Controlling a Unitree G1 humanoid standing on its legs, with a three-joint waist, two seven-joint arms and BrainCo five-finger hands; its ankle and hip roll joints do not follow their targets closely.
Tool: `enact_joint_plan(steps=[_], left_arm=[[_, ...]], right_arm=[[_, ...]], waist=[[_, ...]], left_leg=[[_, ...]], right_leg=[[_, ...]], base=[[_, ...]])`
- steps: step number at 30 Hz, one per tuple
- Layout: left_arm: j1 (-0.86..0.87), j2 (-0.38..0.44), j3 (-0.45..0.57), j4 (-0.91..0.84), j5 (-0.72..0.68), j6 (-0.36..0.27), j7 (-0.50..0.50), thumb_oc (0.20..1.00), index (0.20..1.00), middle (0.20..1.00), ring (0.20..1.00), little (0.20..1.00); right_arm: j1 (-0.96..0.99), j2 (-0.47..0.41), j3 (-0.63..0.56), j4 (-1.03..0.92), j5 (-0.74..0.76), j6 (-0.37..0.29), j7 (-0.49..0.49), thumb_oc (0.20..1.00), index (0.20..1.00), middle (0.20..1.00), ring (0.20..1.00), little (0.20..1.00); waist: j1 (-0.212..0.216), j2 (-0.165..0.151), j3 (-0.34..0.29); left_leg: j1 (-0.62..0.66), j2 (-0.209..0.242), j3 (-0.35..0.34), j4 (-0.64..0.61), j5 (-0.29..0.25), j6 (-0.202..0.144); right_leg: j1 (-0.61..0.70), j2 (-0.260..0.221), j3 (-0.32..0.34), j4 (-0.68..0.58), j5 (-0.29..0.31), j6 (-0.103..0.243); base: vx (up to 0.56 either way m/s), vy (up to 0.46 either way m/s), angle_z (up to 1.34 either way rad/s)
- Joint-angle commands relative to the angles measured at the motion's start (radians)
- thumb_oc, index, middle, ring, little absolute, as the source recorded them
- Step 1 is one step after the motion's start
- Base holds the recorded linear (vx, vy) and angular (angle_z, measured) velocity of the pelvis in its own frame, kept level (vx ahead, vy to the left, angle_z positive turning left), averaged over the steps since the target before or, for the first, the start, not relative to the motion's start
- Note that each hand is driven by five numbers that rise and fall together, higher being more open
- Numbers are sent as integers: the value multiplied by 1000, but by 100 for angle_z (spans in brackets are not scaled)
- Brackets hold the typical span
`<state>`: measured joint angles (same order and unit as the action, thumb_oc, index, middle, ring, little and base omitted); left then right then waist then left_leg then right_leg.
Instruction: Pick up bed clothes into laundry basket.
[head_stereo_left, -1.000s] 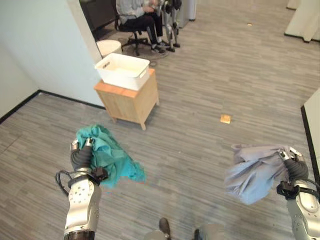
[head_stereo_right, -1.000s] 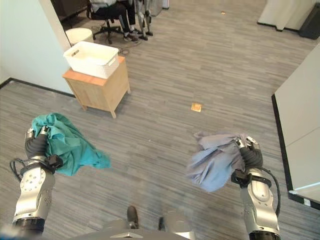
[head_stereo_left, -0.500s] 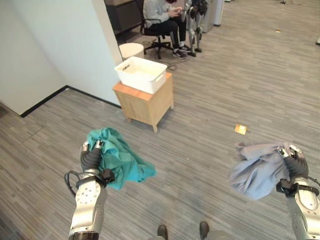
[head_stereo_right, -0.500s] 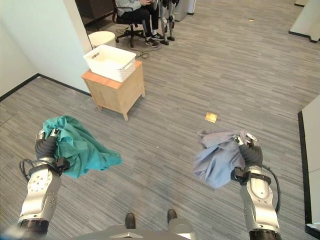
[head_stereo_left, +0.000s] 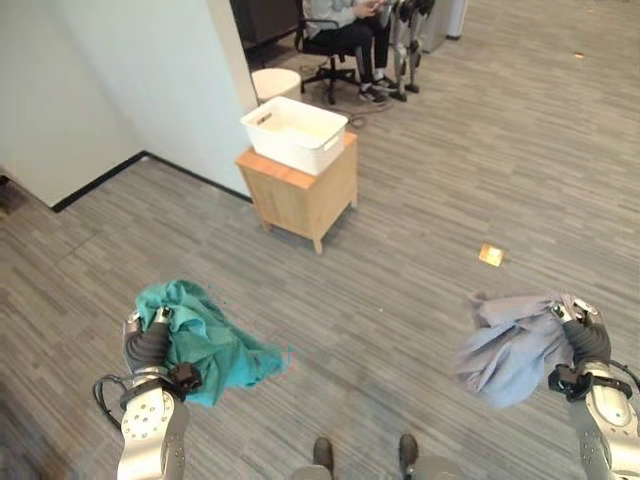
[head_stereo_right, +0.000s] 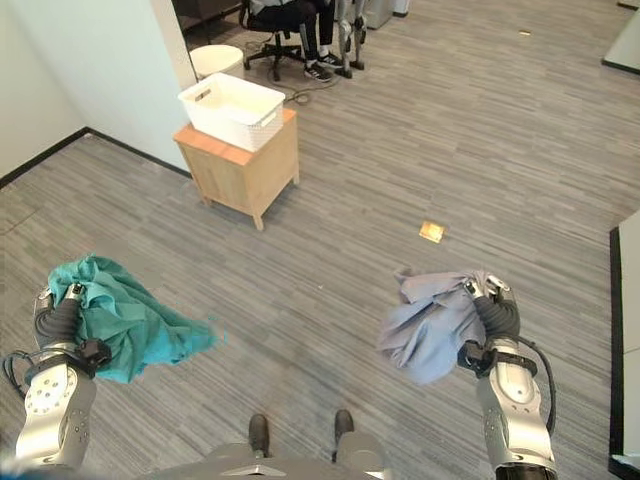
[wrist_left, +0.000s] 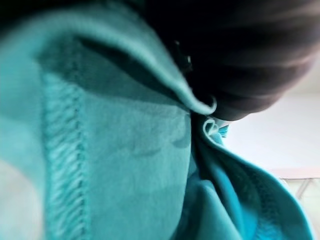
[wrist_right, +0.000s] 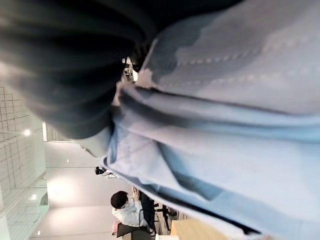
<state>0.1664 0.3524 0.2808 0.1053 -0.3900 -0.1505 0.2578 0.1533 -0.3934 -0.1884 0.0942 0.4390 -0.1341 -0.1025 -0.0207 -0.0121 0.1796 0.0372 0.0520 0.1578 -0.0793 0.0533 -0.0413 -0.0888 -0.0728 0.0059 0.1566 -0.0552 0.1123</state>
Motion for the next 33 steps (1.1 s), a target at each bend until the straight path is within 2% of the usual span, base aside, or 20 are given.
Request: enact_joint_plan(steps=[1, 4, 6, 7, 9, 12, 13, 14, 15, 16, 17, 18, 19, 22, 23, 24, 26, 28, 31, 33], left_arm=[[-85, 100, 9, -35, -3, -62, 7, 200, 200, 200, 200, 200], [-108, 106, -8, -38, -13, -70, -10, 200, 200, 200, 200, 200], [-137, 102, -23, -21, -26, -75, -13, 200, 200, 200, 200, 200], [-157, 108, -32, -16, -25, -77, -14, 200, 200, 200, 200, 200], [-158, 110, -38, -10, -26, -80, -18, 200, 200, 200, 200, 200], [-156, 108, -45, -3, -20, -80, -27, 200, 200, 200, 200, 200], [-141, 97, -57, 0, -27, -79, -35, 200, 200, 200, 200, 200], [-141, 96, -56, -1, -27, -79, -35, 200, 200, 200, 200, 200], [-135, 77, -62, 1, -52, -64, -38, 200, 200, 200, 200, 200], [-136, 77, -61, 1, -52, -63, -38, 200, 200, 200, 200, 200], [-141, 75, -68, -2, -58, -59, -41, 200, 200, 200, 200, 200], [-152, 84, -94, -9, -55, -54, -54, 200, 200, 200, 200, 200], [-163, 86, -102, -11, -60, -56, -55, 200, 200, 200, 200, 200], [-176, 78, -115, 5, -79, -63, -55, 200, 200, 200, 200, 200], [-177, 77, -129, 14, -83, -67, -62, 200, 200, 200, 200, 200], [-172, 74, -131, 30, -80, -68, -61, 200, 200, 200, 200, 200], [-161, 74, -127, 38, -73, -71, -58, 200, 200, 200, 200, 200], [-160, 73, -127, 38, -65, -74, -53, 200, 200, 200, 200, 200], [-158, 70, -124, 25, -51, -76, -64, 200, 200, 200, 200, 200], [-157, 74, -111, 29, -50, -68, -60, 200, 200, 200, 200, 200]], right_arm=[[-100, 7, -15, -74, -16, -66, -5, 200, 200, 200, 200, 200], [-86, 12, -14, -79, -8, -62, 7, 200, 200, 200, 200, 200], [-66, 12, -25, -70, 14, -68, -4, 200, 200, 200, 200, 200], [-65, 8, -30, -70, 13, -71, -10, 200, 200, 200, 200, 200], [-59, 8, -32, -67, 9, -68, -11, 200, 200, 200, 200, 200], [-38, 1, -37, -69, 10, -62, -1, 200, 200, 200, 200, 200], [-46, -19, -25, -53, 11, -61, 0, 200, 200, 200, 200, 200], [-47, -20, -24, -51, 12, -61, 0, 200, 200, 200, 200, 200], [-60, -38, -11, -53, 46, -64, 3, 200, 200, 200, 200, 200], [-61, -38, -12, -52, 47, -64, 3, 200, 200, 200, 200, 200], [-60, -43, -15, -57, 78, -74, 7, 200, 200, 200, 200, 200], [-50, -67, -17, -35, 79, -75, -5, 200, 200, 200, 200, 200], [-59, -75, -19, -23, 77, -73, -18, 200, 200, 200, 200, 200], [-55, -79, -33, -20, 93, -79, -26, 200, 200, 200, 200, 200], [-46, -80, -42, -24, 95, -83, -24, 200, 200, 200, 200, 200], [-43, -80, -40, -30, 86, -83, -21, 200, 200, 200, 200, 200], [-46, -91, -27, -36, 60, -78, -13, 200, 200, 200, 200, 200], [-59, -95, -20, -33, 44, -77, -11, 200, 200, 200, 200, 200], [-76, -91, -34, -29, 35, -73, -11, 200, 200, 200, 200, 200], [-81, -60, -53, -33, 24, -78, -20, 200, 200, 200, 200, 200]], waist=[[-12, 28, 80], [-59, 28, 81], [-116, 18, 75], [-139, 32, 77], [-149, 35, 63], [-179, 35, 46], [-184, 42, 30], [-187, 40, 28], [-162, 13, 27], [-165, 11, 25], [-152, -8, 39], [-102, -44, 75], [-86, -50, 87], [-63, -57, 95], [-53, -47, 89], [-48, -37, 83], [-12, -29, 71], [7, -26, 64], [20, -29, 41], [25, -52, -1]], left_leg=[[50, -10, 15, 109, -142, 89], [137, -17, 0, 93, -180, 57], [226, -10, -31, 67, -213, 6], [272, 13, -45, 48, -228, -16], [328, 36, -59, 43, -243, -41], [358, 72, -84, 91, -214, -67], [339, 133, -94, 259, -57, -97], [334, 133, -98, 259, -53, -99], [172, 176, -84, 651, 117, -85], [157, 175, -91, 665, 115, -85], [70, 167, -90, 804, 113, -56], [-79, 156, -90, 945, 60, -18], [-158, 176, -80, 969, 36, -15], [-284, 209, 10, 828, 27, -38], [-295, 199, 66, 632, 46, -57], [-304, 181, 79, 530, 62, -63], [-307, 72, 20, 317, 77, -49], [-301, 37, -10, 238, 109, -56], [-289, 33, 22, 203, 132, -55], [-236, 26, 39, 214, 50, -7]], right_leg=[[-146, -37, -130, 455, 109, 61], [-238, -56, -139, 302, 78, 43], [-281, -67, -101, 9, 131, 52], [-312, -72, -107, -102, 182, 68], [-337, -93, -154, -166, 214, 88], [-324, -83, -137, -94, 225, 81], [-304, -32, -125, -22, 210, 36], [-307, -34, -127, -23, 212, 34], [-201, 10, -119, 0, 138, -45], [-206, 7, -122, -2, 142, -47], [-158, 29, -110, 2, 105, -85], [-56, 50, -78, -10, 44, -126], [-21, 50, -76, -21, 37, -123], [63, 35, -83, -60, 13, -114], [112, 26, -74, -80, 0, -97], [132, 32, -64, -89, -12, -92], [184, 49, -21, -100, -30, -82], [225, 63, 2, -109, -47, -81], [278, 71, 37, -118, -66, -81], [285, 38, 50, -52, -84, -41]], base=[[390, 154, -35], [547, 32, -12], [684, -138, 44], [630, -163, 33], [619, -191, 28], [596, -247, 55], [455, -234, 80], [950, -646, 56], [461, -439, 28], [694, -641, 11], [615, -553, 1], [767, -621, -6], [777, -479, -10], [508, -59, -16], [603, 134, 14], [833, 199, 23], [530, 142, -9], [396, 59, -52], [597, 114, -98], [465, 171, -84]])
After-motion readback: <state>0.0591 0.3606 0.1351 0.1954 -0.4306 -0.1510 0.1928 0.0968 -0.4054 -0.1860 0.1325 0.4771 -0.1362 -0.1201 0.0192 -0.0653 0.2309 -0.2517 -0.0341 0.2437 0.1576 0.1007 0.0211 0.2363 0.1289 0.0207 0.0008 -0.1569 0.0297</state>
